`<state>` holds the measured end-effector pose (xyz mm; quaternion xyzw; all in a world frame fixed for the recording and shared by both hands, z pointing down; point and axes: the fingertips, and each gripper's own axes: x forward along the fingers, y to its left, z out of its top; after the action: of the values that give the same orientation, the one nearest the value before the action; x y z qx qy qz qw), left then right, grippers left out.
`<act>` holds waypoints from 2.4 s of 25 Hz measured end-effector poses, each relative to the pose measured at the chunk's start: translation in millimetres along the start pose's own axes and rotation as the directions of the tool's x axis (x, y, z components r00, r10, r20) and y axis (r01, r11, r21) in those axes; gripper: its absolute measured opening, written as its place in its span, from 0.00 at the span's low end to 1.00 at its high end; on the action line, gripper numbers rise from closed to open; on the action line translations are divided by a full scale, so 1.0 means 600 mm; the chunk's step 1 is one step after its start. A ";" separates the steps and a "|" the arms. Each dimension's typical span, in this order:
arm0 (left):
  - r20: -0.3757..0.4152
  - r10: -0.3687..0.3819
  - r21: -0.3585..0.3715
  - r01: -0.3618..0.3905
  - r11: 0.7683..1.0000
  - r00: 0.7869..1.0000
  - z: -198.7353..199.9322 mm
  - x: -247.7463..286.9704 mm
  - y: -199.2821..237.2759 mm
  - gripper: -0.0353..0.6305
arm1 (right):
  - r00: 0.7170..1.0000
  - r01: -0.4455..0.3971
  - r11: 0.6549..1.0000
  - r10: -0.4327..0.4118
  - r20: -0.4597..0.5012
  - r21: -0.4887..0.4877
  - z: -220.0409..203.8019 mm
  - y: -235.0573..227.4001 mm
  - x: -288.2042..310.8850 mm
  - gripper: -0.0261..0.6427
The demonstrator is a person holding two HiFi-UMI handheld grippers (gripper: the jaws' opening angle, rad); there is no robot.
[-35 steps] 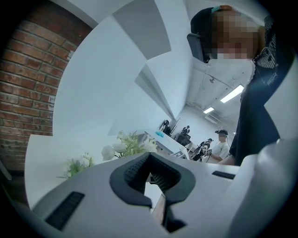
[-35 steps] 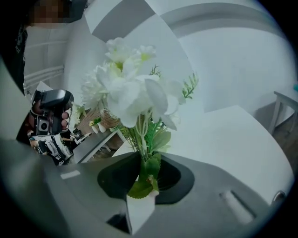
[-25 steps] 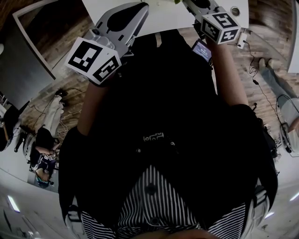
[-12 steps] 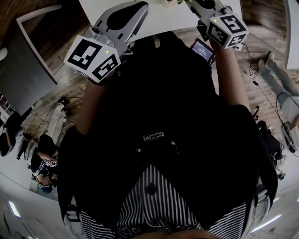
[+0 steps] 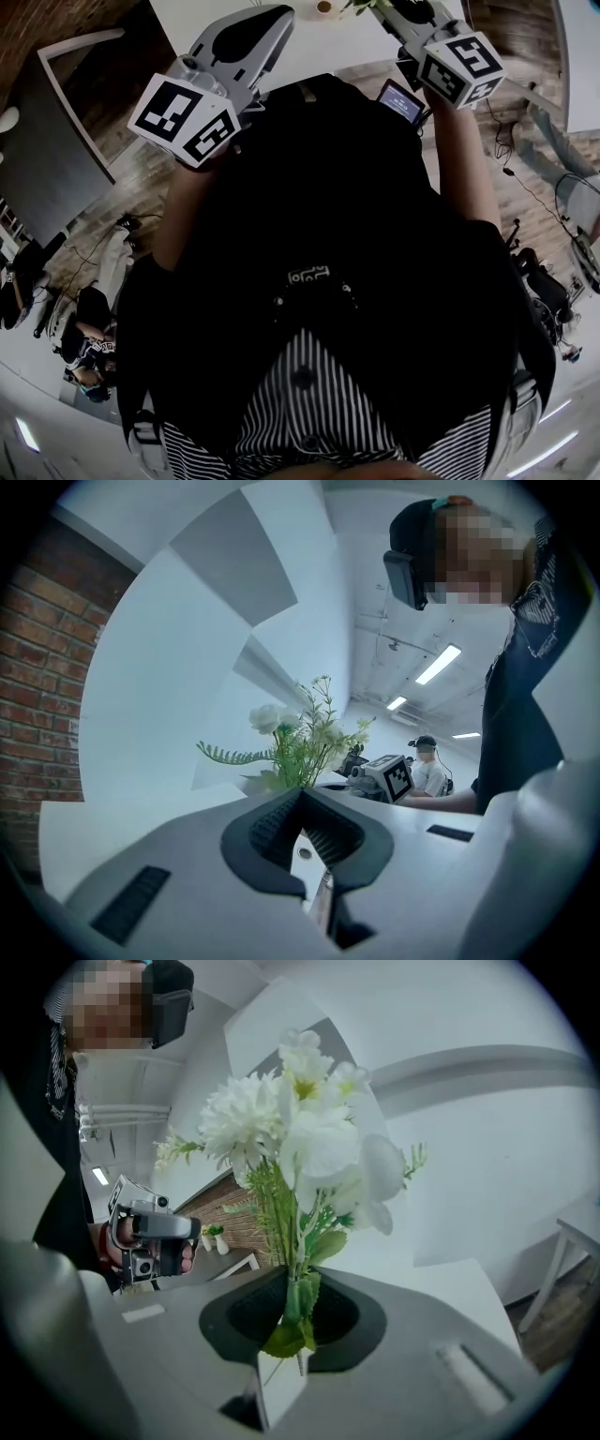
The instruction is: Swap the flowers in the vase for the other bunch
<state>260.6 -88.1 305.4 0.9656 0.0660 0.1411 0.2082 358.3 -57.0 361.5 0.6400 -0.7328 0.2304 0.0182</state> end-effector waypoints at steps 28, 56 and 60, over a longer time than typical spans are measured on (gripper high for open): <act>0.247 0.316 -0.041 -0.316 0.948 0.916 -0.059 -0.437 -0.081 0.06 | 0.867 -0.463 0.886 0.446 -0.222 -0.030 -0.055 0.489 0.116 0.12; 0.317 0.634 -0.242 -0.586 0.773 0.705 -0.129 -0.697 -0.019 0.06 | 0.670 -0.384 0.836 0.544 -0.505 0.392 -0.278 0.568 0.373 0.12; 0.314 0.656 -0.268 -0.599 0.755 0.686 -0.150 -0.730 -0.019 0.06 | 0.639 -0.284 0.849 0.514 -0.573 0.445 -0.353 0.557 0.401 0.12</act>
<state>-183.8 -125.1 271.9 0.9196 -0.3220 0.0136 0.2247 -58.2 -179.1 522.8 0.3259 -0.7530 0.5572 0.1275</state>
